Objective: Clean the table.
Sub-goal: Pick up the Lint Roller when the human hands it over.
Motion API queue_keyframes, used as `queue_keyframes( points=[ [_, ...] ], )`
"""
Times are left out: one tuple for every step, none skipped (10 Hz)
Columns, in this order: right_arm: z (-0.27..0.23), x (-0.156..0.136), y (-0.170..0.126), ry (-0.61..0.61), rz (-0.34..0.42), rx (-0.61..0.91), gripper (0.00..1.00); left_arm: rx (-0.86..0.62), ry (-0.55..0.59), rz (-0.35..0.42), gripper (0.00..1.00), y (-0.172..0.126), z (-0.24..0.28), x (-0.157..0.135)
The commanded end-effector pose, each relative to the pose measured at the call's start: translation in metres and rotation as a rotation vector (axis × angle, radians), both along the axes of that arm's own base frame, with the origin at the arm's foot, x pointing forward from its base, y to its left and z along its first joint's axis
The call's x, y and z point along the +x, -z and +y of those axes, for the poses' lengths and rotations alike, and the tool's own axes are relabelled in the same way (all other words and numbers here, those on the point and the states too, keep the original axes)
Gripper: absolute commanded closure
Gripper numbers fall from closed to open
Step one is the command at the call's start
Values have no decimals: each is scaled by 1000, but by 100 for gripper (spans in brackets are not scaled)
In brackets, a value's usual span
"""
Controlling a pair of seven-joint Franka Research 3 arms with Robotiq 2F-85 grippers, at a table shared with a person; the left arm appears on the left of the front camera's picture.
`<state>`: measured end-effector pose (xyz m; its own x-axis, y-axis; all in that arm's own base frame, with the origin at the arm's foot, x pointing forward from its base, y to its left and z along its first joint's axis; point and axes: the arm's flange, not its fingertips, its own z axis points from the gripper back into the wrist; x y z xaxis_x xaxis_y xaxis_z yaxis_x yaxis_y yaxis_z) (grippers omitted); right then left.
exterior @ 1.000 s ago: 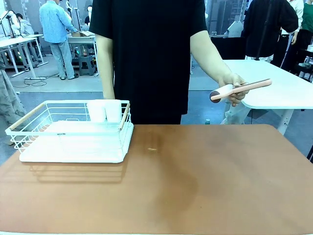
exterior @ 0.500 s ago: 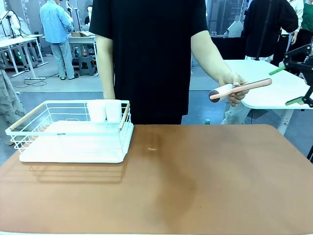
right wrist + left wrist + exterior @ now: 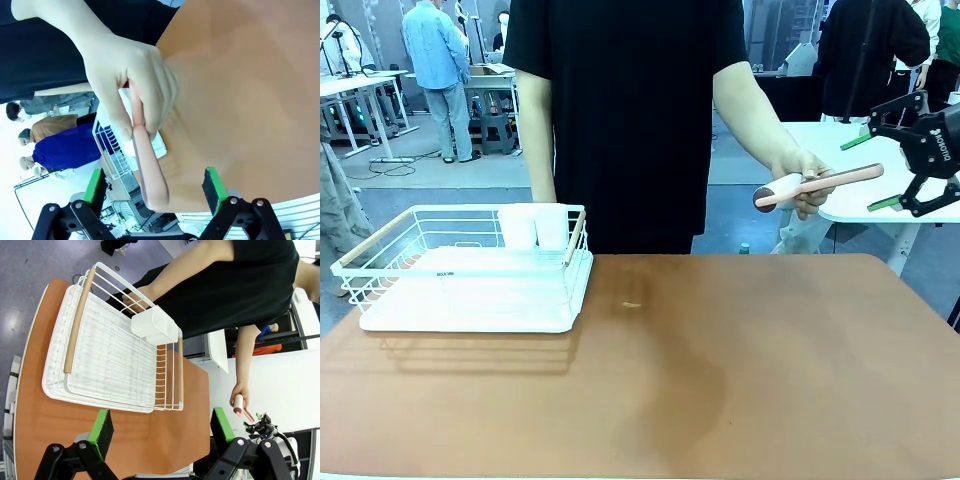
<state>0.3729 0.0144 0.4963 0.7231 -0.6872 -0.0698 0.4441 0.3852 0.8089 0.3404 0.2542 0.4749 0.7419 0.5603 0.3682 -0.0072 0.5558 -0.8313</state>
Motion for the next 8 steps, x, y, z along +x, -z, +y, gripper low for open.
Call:
queue_keyframes(
  points=[
    [10, 5, 11, 32, -39, 21, 0, -22, 2, -22, 0, -2, 2, -1],
    [9, 7, 13, 37, -44, 28, 0, -22, 2, -22, 0, -2, 2, -1],
    [8, 8, 14, 34, -55, 42, 0, -22, 2, -22, 0, -2, 2, -1],
    [6, 10, 17, 19, -55, 60, 0, -22, 2, -22, 0, -2, 2, -1],
    [7, 11, 20, 13, -49, 58, 0, -22, 2, -22, 0, -2, 2, -1],
    [8, 12, 22, 15, -54, 66, 0, -22, 2, -22, 0, -2, 2, -1],
    [6, 13, 25, 27, -62, 79, 0, -22, 2, -22, 0, -2, 2, -1],
    [6, 13, 28, 29, -68, 83, 0, -22, 2, -22, 0, -2, 2, -1]
  ],
)
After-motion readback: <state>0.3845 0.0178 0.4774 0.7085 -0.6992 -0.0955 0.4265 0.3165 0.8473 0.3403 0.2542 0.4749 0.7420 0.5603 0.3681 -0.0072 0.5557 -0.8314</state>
